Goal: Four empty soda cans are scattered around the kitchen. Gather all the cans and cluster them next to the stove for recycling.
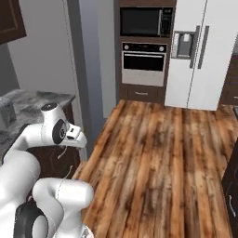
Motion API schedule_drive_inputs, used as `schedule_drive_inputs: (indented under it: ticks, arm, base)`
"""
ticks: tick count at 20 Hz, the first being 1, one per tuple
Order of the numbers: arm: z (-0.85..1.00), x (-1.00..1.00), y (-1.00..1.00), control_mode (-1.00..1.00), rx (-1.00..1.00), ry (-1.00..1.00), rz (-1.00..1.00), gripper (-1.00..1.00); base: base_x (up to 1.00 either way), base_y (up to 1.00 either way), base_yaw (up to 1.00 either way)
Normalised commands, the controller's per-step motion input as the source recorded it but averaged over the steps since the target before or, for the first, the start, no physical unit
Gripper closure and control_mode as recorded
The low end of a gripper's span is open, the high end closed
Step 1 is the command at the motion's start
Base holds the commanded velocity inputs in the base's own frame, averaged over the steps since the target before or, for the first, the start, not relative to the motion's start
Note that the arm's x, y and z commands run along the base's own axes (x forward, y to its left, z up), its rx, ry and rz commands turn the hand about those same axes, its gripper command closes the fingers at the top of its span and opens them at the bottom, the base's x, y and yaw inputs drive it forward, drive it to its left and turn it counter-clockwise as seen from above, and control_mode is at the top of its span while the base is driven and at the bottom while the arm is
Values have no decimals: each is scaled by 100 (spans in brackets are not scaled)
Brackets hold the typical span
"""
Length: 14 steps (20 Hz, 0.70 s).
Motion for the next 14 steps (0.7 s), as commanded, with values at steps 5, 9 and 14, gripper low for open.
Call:
schedule_drive_inputs:
  ticks: [5,9,14]
  arm:
    - [0,0,0,100,0,0,0,-100]
    - [0,0,0,100,0,0,0,-100]
    - [0,0,0,100,0,0,0,-100]
  base:
    - [0,-25,-42]
    - [3,-21,-43]
    - [0,-28,-43]
